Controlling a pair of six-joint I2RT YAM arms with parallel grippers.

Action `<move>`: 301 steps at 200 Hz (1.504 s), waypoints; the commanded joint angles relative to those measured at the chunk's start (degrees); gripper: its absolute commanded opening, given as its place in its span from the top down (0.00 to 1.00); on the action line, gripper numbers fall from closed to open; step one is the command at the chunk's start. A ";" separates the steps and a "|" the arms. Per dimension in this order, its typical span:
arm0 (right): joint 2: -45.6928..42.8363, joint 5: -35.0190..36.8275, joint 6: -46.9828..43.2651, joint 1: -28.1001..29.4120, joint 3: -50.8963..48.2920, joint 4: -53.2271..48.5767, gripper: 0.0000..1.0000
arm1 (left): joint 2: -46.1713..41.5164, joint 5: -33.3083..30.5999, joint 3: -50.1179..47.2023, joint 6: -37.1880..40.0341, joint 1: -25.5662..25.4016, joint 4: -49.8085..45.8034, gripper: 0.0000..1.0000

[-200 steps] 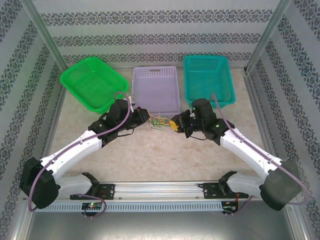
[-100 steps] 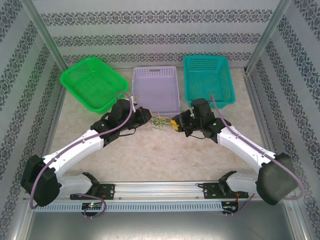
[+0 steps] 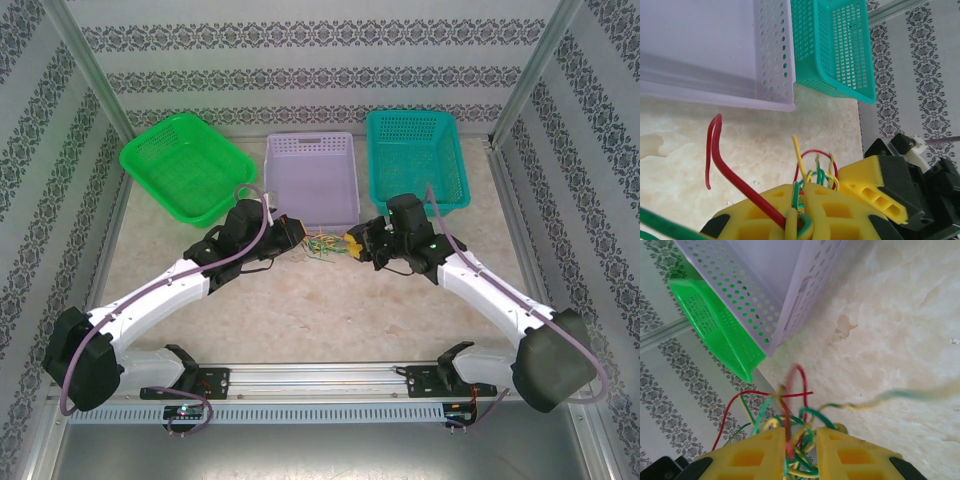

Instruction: Untangle the cables

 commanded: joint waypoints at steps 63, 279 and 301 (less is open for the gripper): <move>-6.46 -2.15 -2.26 -3.93 -3.30 -3.18 0.75 | 2.29 2.54 2.82 0.87 -0.89 1.99 1.00; -2.11 -1.43 -5.36 -4.06 -0.30 -1.88 0.77 | 2.12 3.31 2.16 -0.18 -1.50 3.35 1.00; -1.69 -1.68 -5.27 -3.73 0.07 -1.67 0.77 | 2.28 3.34 2.24 -0.25 -1.62 3.56 1.00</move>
